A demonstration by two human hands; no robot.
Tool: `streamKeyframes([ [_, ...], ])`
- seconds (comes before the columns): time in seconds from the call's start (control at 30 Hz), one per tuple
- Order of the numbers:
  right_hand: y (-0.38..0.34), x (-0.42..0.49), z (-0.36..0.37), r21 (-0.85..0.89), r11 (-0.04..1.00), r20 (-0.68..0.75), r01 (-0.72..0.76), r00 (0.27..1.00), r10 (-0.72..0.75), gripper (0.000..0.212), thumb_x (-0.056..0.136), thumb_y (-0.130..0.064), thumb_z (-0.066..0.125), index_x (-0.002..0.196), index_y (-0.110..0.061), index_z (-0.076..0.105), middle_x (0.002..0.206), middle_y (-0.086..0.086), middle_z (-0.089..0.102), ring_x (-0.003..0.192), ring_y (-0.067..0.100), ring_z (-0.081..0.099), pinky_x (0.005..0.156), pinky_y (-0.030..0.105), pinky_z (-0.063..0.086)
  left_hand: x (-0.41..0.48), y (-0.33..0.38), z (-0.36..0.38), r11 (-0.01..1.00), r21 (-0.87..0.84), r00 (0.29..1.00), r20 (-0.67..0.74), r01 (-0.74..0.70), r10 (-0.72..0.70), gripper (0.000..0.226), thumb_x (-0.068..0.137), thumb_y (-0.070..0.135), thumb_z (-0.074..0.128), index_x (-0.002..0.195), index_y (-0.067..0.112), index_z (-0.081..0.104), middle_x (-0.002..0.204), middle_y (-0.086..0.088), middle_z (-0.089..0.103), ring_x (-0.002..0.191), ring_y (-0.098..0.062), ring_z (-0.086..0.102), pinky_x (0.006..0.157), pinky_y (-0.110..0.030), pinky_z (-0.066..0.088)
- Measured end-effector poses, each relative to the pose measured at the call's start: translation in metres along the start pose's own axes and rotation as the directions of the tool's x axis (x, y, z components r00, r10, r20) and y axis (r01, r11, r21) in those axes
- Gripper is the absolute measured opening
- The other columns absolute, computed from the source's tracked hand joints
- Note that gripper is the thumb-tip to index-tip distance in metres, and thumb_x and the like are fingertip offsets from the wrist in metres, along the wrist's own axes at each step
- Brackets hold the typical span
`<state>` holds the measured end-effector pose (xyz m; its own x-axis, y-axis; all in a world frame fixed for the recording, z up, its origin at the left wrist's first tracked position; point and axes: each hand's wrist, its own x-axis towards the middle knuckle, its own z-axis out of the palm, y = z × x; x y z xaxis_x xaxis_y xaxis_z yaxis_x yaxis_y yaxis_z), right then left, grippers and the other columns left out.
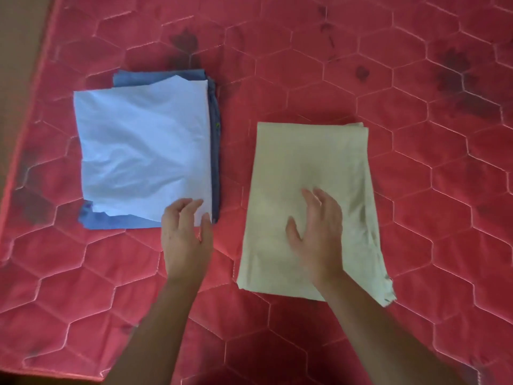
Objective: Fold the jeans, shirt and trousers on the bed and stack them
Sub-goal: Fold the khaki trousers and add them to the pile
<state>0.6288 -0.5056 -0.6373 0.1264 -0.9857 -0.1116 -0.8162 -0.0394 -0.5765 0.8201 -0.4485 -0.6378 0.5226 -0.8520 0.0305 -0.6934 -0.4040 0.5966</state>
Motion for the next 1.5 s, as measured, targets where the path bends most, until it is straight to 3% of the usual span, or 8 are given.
streamKeyframes([
  [0.17,-0.078,0.041,0.038,0.291,0.957,0.191,-0.012,0.981,-0.045,0.05,0.09,-0.019,0.054,0.138,-0.015,0.038,0.129,0.004,0.044,0.119,0.014,0.045,0.097,0.018,0.034,0.065,-0.05,-0.034,0.995,0.079,0.997,-0.061,0.059,-0.054,0.041,0.088,0.024,0.048,0.123,0.003,0.054,0.127,-0.021,0.049,0.119,-0.035,0.045,0.1,-0.036,0.034],
  [0.43,-0.139,0.094,0.109,0.22,0.976,0.274,-0.002,0.96,-0.06,0.059,0.09,-0.03,0.053,0.143,-0.032,0.027,0.122,0.013,0.041,0.113,0.025,0.044,0.095,0.025,0.032,0.138,-0.13,-0.055,0.935,0.316,0.959,0.173,0.162,-0.225,0.058,0.09,0.041,0.045,0.142,0.021,0.033,0.146,-0.025,0.023,0.135,-0.04,0.021,0.111,-0.049,0.017],
  [0.57,-0.137,0.101,0.123,0.162,0.986,0.214,-0.032,0.977,-0.004,0.063,0.09,-0.031,0.053,0.143,-0.039,0.02,0.114,0.017,0.041,0.103,0.032,0.045,0.096,0.033,0.034,0.155,-0.144,-0.056,0.936,0.186,0.914,0.224,0.3,-0.338,0.06,0.09,0.043,0.048,0.144,0.039,0.022,0.134,-0.018,0.033,0.126,-0.035,0.029,0.109,-0.04,0.021],
  [0.73,-0.13,0.103,0.123,0.247,0.962,0.281,-0.12,0.958,0.047,0.065,0.09,-0.034,0.055,0.141,-0.046,0.017,0.107,0.01,0.038,0.079,0.01,0.045,0.079,0.013,0.029,0.16,-0.151,-0.065,0.935,0.036,0.882,0.322,0.353,-0.345,0.059,0.089,0.046,0.051,0.139,0.05,0.022,0.115,-0.011,0.037,0.08,-0.02,0.048,0.085,-0.041,0.049],
  [0.83,-0.129,0.105,0.121,0.352,0.929,0.348,-0.118,0.937,-0.013,0.064,0.092,-0.027,0.052,0.143,-0.043,0.015,0.119,-0.003,0.045,0.094,0.016,0.054,0.079,0.014,0.035,0.159,-0.155,-0.068,0.939,0.001,0.869,0.378,0.345,-0.319,0.06,0.088,0.05,0.051,0.137,0.057,0.018,0.096,-0.008,0.043,0.07,-0.021,0.048,0.07,-0.033,0.048],
  [0.93,-0.126,0.103,0.122,0.458,0.878,0.391,-0.137,0.918,-0.061,0.066,0.092,-0.019,0.052,0.14,-0.045,0.014,0.121,-0.027,0.036,0.094,-0.007,0.05,0.078,0.004,0.039,0.158,-0.158,-0.071,0.901,-0.14,0.836,0.453,0.411,-0.311,0.061,0.083,0.051,0.057,0.127,0.068,0.02,0.124,0.004,0.054,0.086,-0.019,0.059,0.074,-0.037,0.053],
  [1.1,-0.121,0.102,0.124,0.597,0.788,0.347,-0.154,0.934,-0.08,0.064,0.089,-0.009,0.056,0.136,-0.04,0.025,0.129,-0.039,0.028,0.114,-0.03,0.029,0.09,-0.004,0.025,0.161,-0.149,-0.078,0.728,-0.48,0.844,0.47,0.489,-0.256,0.061,0.088,0.014,0.06,0.135,0.044,0.036,0.136,0.02,0.045,0.122,-0.003,0.047,0.106,-0.036,0.038],
  [1.5,-0.136,0.11,0.025,0.669,0.742,0.218,-0.046,0.966,-0.136,0.052,0.085,-0.006,0.061,0.126,-0.033,0.044,0.121,-0.03,0.042,0.105,-0.024,0.041,0.086,-0.003,0.032,0.151,-0.042,-0.111,0.665,-0.63,0.912,0.34,0.402,-0.229,0.059,0.085,-0.005,0.057,0.133,0.028,0.046,0.11,0.028,0.056,0.088,0.012,0.06,0.079,-0.011,0.05],
])
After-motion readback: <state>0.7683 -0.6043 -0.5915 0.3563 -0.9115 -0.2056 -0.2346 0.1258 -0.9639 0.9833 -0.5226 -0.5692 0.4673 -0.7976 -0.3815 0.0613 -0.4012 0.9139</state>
